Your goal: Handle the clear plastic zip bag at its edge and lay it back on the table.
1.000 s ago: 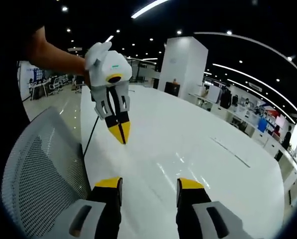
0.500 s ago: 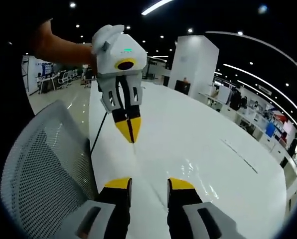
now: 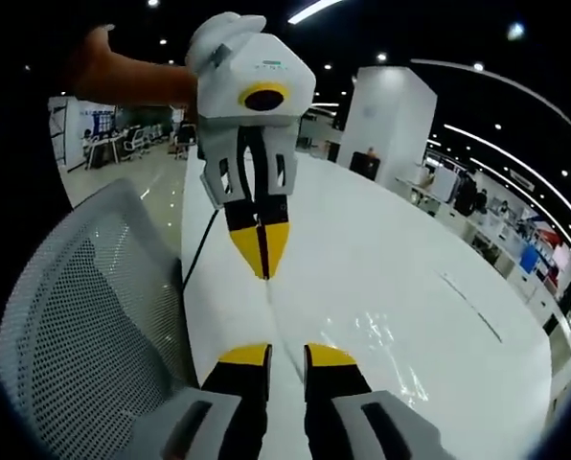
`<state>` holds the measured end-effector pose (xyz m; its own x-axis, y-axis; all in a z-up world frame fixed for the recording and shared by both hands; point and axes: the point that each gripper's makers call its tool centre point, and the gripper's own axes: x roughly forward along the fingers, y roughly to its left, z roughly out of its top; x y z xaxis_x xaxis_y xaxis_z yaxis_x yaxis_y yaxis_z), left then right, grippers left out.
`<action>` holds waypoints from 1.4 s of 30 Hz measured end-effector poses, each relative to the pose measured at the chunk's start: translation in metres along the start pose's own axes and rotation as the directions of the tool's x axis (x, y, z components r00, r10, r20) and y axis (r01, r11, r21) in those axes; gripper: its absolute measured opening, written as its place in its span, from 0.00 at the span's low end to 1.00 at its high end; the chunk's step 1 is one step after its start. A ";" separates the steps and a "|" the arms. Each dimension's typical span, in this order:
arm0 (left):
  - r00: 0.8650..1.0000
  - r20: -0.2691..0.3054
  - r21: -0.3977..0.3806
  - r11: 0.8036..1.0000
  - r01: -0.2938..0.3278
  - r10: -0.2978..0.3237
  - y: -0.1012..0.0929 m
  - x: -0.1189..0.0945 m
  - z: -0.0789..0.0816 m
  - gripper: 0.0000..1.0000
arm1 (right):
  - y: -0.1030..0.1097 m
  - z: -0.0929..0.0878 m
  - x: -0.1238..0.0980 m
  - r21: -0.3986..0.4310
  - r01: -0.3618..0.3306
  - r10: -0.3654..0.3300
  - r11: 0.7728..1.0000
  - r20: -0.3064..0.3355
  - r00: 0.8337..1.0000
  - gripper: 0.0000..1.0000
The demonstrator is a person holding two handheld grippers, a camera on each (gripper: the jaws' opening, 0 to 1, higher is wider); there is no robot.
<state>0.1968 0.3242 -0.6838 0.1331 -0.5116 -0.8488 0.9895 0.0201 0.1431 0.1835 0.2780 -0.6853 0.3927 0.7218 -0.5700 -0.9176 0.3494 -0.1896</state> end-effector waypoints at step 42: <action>0.992 0.112 0.248 0.965 -0.083 0.057 0.008 0.012 0.013 0.00 | -0.002 0.003 -0.001 -0.118 -0.024 0.019 0.993 -0.039 0.999 0.00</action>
<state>0.2053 0.3072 -0.6864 0.1821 -0.6024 -0.7772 0.9300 -0.1511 0.3350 0.1852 0.2783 -0.6825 0.3722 0.7048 -0.6039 -0.9276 0.2594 -0.2690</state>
